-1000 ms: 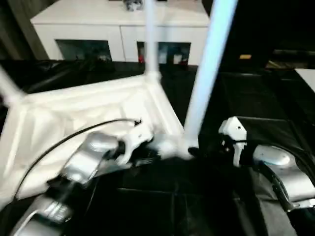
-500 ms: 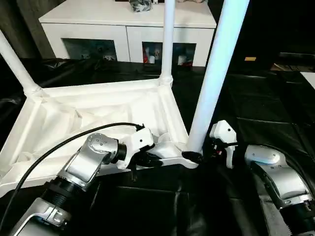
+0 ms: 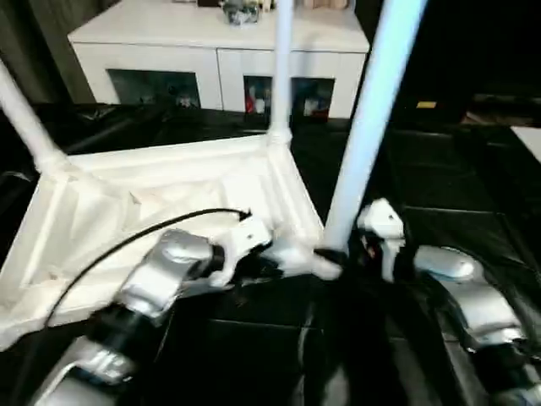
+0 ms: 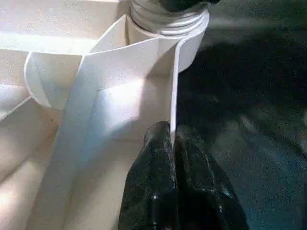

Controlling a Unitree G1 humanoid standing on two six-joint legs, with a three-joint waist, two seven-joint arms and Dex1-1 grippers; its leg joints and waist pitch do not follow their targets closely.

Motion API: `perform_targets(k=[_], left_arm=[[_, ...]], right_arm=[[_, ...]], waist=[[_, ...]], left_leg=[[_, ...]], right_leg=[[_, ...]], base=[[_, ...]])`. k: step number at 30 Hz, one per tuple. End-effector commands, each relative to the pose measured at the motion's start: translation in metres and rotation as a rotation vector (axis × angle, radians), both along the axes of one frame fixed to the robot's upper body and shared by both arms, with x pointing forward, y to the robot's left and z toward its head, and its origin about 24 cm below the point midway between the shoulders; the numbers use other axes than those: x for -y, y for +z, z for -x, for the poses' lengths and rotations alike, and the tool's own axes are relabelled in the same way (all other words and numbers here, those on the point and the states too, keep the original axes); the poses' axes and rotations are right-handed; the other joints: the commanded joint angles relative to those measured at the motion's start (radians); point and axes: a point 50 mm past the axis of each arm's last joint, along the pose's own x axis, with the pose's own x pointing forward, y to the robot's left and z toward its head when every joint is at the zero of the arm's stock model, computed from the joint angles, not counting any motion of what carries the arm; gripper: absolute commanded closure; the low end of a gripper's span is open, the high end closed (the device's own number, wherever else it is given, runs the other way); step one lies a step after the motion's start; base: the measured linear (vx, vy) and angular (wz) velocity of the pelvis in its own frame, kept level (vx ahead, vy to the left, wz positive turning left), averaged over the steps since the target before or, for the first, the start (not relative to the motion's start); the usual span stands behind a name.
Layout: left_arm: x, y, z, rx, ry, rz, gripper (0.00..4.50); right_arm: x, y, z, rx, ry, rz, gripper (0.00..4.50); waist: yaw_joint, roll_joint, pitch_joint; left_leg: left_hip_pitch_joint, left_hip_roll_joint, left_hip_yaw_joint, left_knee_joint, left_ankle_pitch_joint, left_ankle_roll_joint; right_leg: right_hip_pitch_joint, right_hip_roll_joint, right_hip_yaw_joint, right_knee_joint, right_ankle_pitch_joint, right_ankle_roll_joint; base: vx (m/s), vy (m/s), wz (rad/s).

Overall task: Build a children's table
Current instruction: Rotate leg to tighten

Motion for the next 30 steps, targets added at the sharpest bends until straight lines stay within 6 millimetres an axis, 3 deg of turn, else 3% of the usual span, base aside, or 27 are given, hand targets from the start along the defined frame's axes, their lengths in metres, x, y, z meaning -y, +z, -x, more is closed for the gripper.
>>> perform_targets(k=[1, 2, 4, 5, 7, 10, 11, 12, 13, 14, 16, 19, 21, 22, 24, 27, 30], left_arm=[[-0.001, 0.000, -0.012, 0.016, 0.170, -0.006, 4.50], [0.002, 0.000, -0.014, 0.017, 0.196, -0.003, 4.50], [0.013, 0.003, -0.023, 0.033, 0.290, 0.024, 4.50], [0.018, 0.005, -0.027, 0.048, 0.338, 0.038, 4.50], [0.026, 0.006, -0.032, 0.063, 0.388, 0.054, 4.50], [0.029, 0.007, -0.036, 0.095, 0.408, 0.041, 4.50], [0.027, 0.007, -0.036, 0.114, 0.380, 0.022, 4.50], [0.026, 0.007, -0.036, 0.116, 0.365, 0.020, 4.50], [0.025, 0.007, -0.035, 0.117, 0.359, 0.020, 4.50], [0.023, 0.007, -0.035, 0.122, 0.342, 0.009, 4.50], [0.021, 0.007, -0.034, 0.131, 0.325, -0.006, 4.50], [0.016, 0.006, -0.031, 0.129, 0.290, -0.018, 4.50], [0.013, 0.004, -0.027, 0.125, 0.240, -0.029, 4.50], [0.013, 0.004, -0.027, 0.125, 0.240, -0.029, 4.50], [0.007, 0.002, -0.017, 0.083, 0.157, -0.030, 4.50], [0.005, 0.001, -0.009, 0.080, 0.048, -0.026, 4.50], [0.000, 0.001, 0.005, 0.030, -0.106, -0.019, 4.50]], right_arm=[[-0.003, -0.034, 0.006, -0.159, -0.145, 0.032, 2.32], [-0.007, -0.036, 0.004, -0.169, -0.182, 0.022, 2.36], [-0.020, -0.040, -0.003, -0.191, -0.335, 0.003, 2.38], [-0.027, -0.041, -0.006, -0.208, -0.415, -0.021, 2.40], [-0.040, -0.040, -0.012, -0.227, -0.511, -0.066, 2.43], [-0.055, -0.035, -0.017, -0.208, -0.516, -0.078, 2.46], [-0.064, -0.021, -0.022, -0.113, -0.435, -0.110, 2.46], [-0.064, -0.015, -0.023, -0.065, -0.393, -0.114, 1.92], [-0.064, -0.012, -0.023, -0.042, -0.376, -0.114, 1.79], [-0.061, -0.008, -0.023, -0.006, -0.357, -0.103, 1.74], [-0.057, -0.006, -0.023, 0.010, -0.360, -0.092, 1.59], [-0.041, 0.000, -0.025, 0.048, -0.364, -0.074, 1.31], [-0.028, 0.006, -0.024, 0.072, -0.293, -0.041, 1.06], [-0.028, 0.006, -0.024, 0.072, -0.293, -0.041, 1.06], [-0.008, 0.010, -0.014, 0.091, -0.130, 0.011, 1.06], [0.004, 0.012, -0.005, 0.089, -0.029, 0.024, 1.06], [0.014, 0.013, 0.006, 0.067, 0.082, 0.027, 1.06]], waist=[[-0.001, -0.006, -0.035], [-0.005, -0.007, -0.034], [-0.010, -0.007, -0.035], [-0.009, -0.004, -0.036], [-0.010, -0.006, -0.038], [-0.010, -0.004, -0.038], [-0.007, -0.004, -0.040], [-0.007, -0.003, -0.042], [-0.004, -0.004, -0.043], [-0.001, -0.004, -0.046], [-0.005, -0.004, -0.047], [-0.005, -0.001, -0.054], [0.000, -0.003, -0.064], [0.002, -0.003, -0.064], [0.006, 0.002, -0.060], [0.011, -0.001, -0.058], [0.009, 0.000, -0.053]], left_leg=[[-0.002, 0.047, -0.020, -0.089, -0.219, 0.017], [0.003, 0.047, -0.022, -0.091, -0.252, 0.004], [0.000, 0.045, -0.023, -0.093, -0.255, -0.002], [0.006, 0.043, -0.024, -0.093, -0.258, -0.011], [0.003, 0.041, -0.025, -0.095, -0.247, -0.018], [0.001, 0.039, -0.024, -0.096, -0.244, -0.012], [0.001, 0.040, -0.024, -0.097, -0.242, -0.007], [0.000, 0.041, -0.022, -0.095, -0.232, -0.001], [-0.002, 0.042, -0.022, -0.095, -0.217, 0.002], [-0.008, 0.042, -0.020, -0.092, -0.170, 0.022], [-0.020, 0.042, -0.023, -0.092, -0.130, 0.032], [-0.017, 0.043, -0.021, -0.083, -0.072, 0.049], [-0.022, 0.042, -0.018, -0.072, 0.021, 0.086], [-0.022, 0.041, -0.018, -0.070, 0.033, 0.098], [-0.023, 0.045, -0.015, -0.068, 0.020, 0.127], [-0.022, 0.051, -0.016, -0.068, -0.006, 0.147], [-0.019, 0.054, -0.015, -0.073, -0.049, 0.135]], right_leg=[[0.033, -0.077, 0.041, -0.093, -0.371, -0.201], [0.027, -0.076, 0.041, -0.098, -0.414, -0.182], [0.025, -0.077, 0.043, -0.100, -0.431, -0.165], [0.021, -0.075, 0.043, -0.102, -0.440, -0.156], [0.025, -0.075, 0.044, -0.102, -0.421, -0.149], [0.026, -0.073, 0.044, -0.102, -0.383, -0.150], [0.027, -0.075, 0.044, -0.101, -0.380, -0.145], [0.028, -0.077, 0.046, -0.102, -0.359, -0.146], [0.031, -0.078, 0.047, -0.099, -0.335, -0.150], [0.036, -0.076, 0.046, -0.091, -0.258, -0.167], [0.047, -0.079, 0.045, -0.084, -0.211, -0.174], [0.048, -0.076, 0.042, -0.073, -0.101, -0.210], [0.052, -0.072, 0.042, -0.054, 0.069, -0.248], [0.051, -0.071, 0.041, -0.051, 0.099, -0.256], [0.050, -0.075, 0.040, -0.051, 0.111, -0.276], [0.051, -0.077, 0.040, -0.053, 0.089, -0.283], [0.047, -0.078, 0.039, -0.060, 0.011, -0.284]], base=[[0.000, 0.000, 0.00], [0.000, 0.000, 0.00], [0.000, 0.000, 0.00], [0.000, 0.000, 0.00], [0.000, 0.000, 0.00], [0.000, 0.000, 0.00], [0.000, 0.000, 0.00], [0.000, 0.000, 0.00], [0.000, 0.000, 0.00], [0.000, 0.000, 0.00], [0.000, 0.000, 0.00], [0.000, 0.000, 0.00], [0.000, 0.000, 0.00], [0.000, 0.000, 0.00], [0.000, 0.000, 0.00], [0.000, 0.000, 0.00], [0.000, 0.000, 0.00]])
